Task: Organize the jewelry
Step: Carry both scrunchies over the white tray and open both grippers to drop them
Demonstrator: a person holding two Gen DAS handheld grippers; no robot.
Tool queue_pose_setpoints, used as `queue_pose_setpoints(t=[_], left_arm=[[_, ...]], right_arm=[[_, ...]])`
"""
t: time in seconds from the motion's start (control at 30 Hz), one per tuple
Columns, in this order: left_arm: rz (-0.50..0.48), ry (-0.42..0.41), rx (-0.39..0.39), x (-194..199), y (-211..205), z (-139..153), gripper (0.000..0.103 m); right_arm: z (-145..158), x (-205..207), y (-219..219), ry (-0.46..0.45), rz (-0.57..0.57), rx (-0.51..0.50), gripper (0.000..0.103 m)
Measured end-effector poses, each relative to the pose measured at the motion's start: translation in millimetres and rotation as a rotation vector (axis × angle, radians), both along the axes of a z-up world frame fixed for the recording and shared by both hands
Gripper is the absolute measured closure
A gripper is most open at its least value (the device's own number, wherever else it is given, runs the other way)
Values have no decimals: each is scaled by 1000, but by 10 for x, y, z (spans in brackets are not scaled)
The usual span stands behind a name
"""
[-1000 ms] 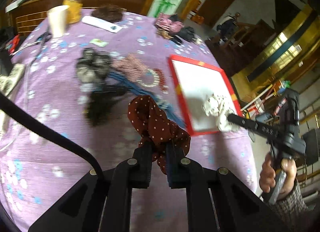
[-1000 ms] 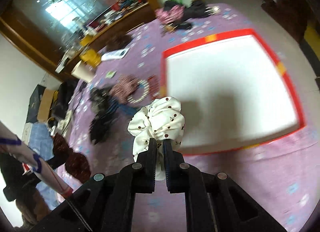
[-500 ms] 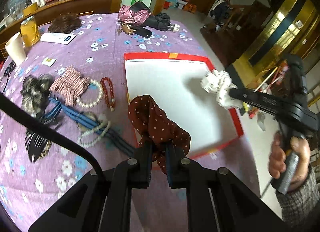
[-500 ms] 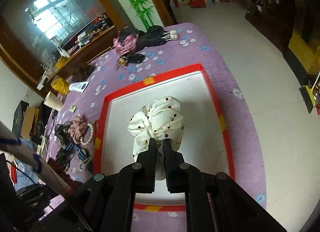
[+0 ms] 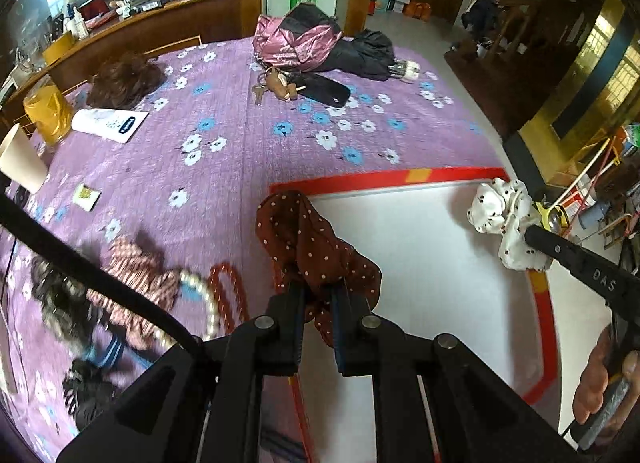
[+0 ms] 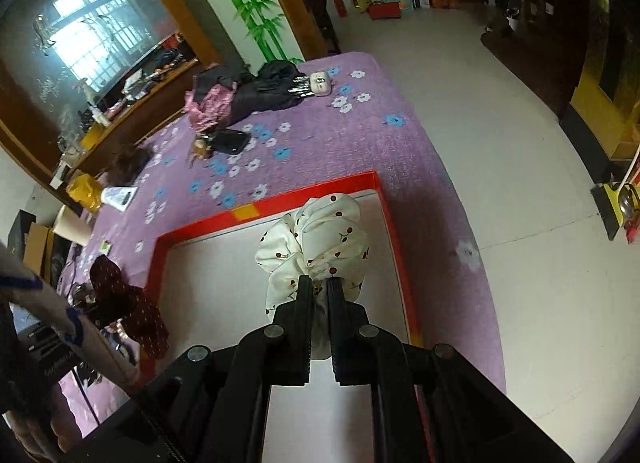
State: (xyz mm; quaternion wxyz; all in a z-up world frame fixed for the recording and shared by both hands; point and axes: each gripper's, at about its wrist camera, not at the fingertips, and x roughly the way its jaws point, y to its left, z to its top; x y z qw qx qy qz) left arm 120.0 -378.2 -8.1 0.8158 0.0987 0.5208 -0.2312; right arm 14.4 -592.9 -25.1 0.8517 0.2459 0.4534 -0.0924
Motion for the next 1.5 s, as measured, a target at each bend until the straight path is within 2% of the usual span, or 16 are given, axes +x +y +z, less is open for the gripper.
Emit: queue_pose_setpoints(t=[0.23, 0.37, 0.4, 0.47, 0.53, 0.57, 0.73, 0.8, 0.97, 1.27, 1.37, 1.5], left_arm=[[13, -4, 38, 183, -62, -166, 86], [18, 2, 21, 198, -43, -177, 67], [15, -1, 13, 187, -36, -168, 65], [6, -14, 19, 159, -43, -148, 63], [-4, -21, 15, 118, -39, -110, 61], [-8, -24, 6, 94, -25, -77, 59], [-5, -37, -55, -65, 113, 174, 56], [8, -42, -86, -163, 236, 303, 51], [58, -44, -118, -396, 628, 478, 48], [200, -88, -61, -711, 1793, 519, 48], [283, -110, -32, -761, 2276, 484, 48], [385, -63, -41, -779, 2863, 329, 47]], right_arm=[[-195, 128, -15, 38, -1, 2, 95], [-218, 115, -12, 40, -16, -4, 89], [-212, 103, -25, 38, -23, -4, 84], [-180, 87, -44, 30, -37, -14, 59], [-124, 56, -36, 19, -49, -35, 45], [-91, 38, -26, 15, -49, -45, 42], [78, -70, 92, 9, -24, -102, 42], [143, -151, 164, 4, -12, -117, 41], [228, -363, 353, 0, -8, -117, 40], [275, -670, 924, -1, 18, -69, 40], [272, -724, 1143, 9, 26, -58, 39], [231, -769, 1430, 28, 35, -37, 39]])
